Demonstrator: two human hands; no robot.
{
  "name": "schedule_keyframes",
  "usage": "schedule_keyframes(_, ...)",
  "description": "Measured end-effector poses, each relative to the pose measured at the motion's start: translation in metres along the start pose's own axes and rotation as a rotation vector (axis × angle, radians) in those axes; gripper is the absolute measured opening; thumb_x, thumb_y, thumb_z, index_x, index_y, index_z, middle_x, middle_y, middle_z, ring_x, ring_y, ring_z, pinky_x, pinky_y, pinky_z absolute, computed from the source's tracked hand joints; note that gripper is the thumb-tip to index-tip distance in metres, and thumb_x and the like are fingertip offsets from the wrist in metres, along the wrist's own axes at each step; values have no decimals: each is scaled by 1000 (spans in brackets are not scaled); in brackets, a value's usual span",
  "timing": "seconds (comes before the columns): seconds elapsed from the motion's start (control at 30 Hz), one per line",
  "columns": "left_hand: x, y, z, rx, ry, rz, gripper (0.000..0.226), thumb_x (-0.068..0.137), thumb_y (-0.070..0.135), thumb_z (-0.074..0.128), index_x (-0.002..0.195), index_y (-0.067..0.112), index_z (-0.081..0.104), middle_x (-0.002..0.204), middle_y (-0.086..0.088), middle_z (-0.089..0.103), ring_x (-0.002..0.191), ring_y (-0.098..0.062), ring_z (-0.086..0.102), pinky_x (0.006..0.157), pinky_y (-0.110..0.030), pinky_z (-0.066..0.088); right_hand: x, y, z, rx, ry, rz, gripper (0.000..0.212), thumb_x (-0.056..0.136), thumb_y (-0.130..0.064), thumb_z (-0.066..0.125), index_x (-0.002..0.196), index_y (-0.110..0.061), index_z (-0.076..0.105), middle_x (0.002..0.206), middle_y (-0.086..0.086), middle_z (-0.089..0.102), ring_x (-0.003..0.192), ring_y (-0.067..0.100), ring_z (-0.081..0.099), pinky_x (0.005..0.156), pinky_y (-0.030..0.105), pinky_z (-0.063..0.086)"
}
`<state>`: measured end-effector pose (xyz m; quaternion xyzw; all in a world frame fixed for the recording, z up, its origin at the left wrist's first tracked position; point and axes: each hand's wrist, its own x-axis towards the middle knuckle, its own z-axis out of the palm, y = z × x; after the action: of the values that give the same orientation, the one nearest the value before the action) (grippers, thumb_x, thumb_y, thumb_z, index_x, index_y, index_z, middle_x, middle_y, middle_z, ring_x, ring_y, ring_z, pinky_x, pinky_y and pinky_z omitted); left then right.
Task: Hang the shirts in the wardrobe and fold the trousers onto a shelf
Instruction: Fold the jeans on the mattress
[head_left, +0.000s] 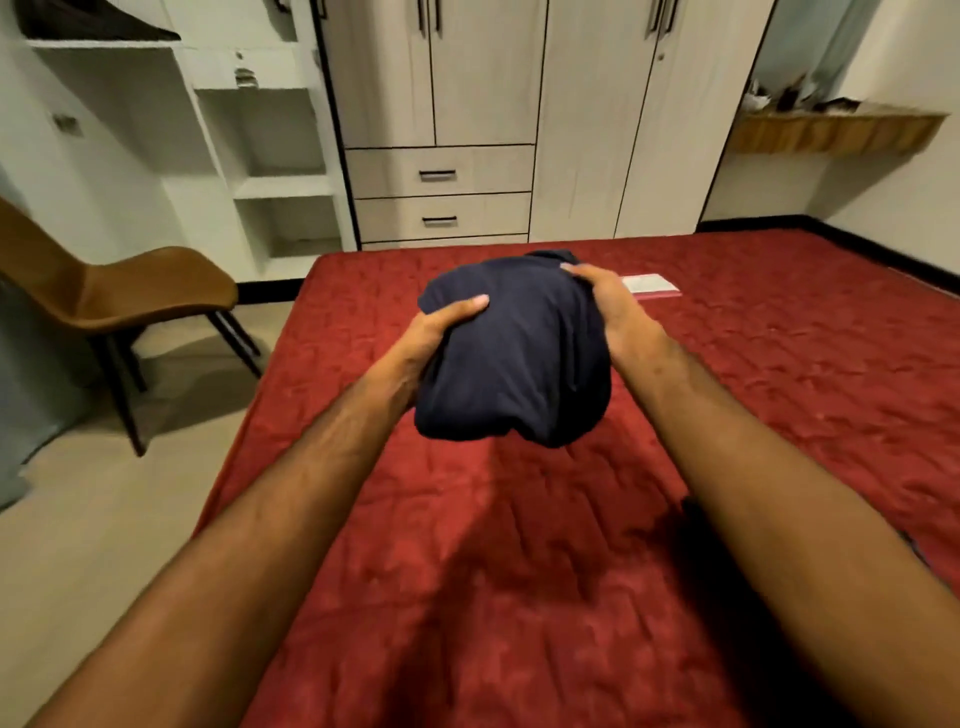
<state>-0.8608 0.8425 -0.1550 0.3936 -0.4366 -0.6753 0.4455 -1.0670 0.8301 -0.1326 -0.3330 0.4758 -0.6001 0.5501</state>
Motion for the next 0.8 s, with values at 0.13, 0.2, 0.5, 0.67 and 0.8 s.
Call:
schedule_keyframes(0.13,126,-29,10,90,-26,-84,30,89,24,72,116,13,67,100,-8,76,84,-19,74,66,-29,59,91,7,-52,-96,-59,155,40,100,-32,50,83,-13,80,80,5,76,70,18,73,61,24,58)
schedule_keyframes(0.2,158,-88,-5,121,-23,-272,35,87,20,74,120,8,67,102,-9,76,87,-21,73,67,-29,59,112,59,-98,-324,-81,378,35,92,-42,63,107,-12,74,95,6,77,81,20,73,72,29,59)
schedule_keyframes(0.5,150,-230,-48,253,159,-337,27,87,7,73,109,10,58,96,-8,66,71,-18,62,42,-25,52,97,199,-188,-334,141,343,36,79,-12,79,112,-5,69,98,10,76,85,23,73,77,31,60)
schedule_keyframes(0.67,96,-232,-39,244,91,-339,31,95,1,62,118,8,42,102,-16,60,56,-18,69,37,-32,52,47,177,-170,-527,-8,469,30,85,-15,75,113,-9,66,97,10,75,66,19,70,56,26,54)
schedule_keyframes(0.8,44,-252,-35,522,99,-214,26,93,-15,49,107,7,45,79,-13,59,46,-3,61,45,-19,49,-6,190,-175,-1057,107,355,28,82,-25,63,106,-19,51,82,9,73,64,27,67,60,34,55)
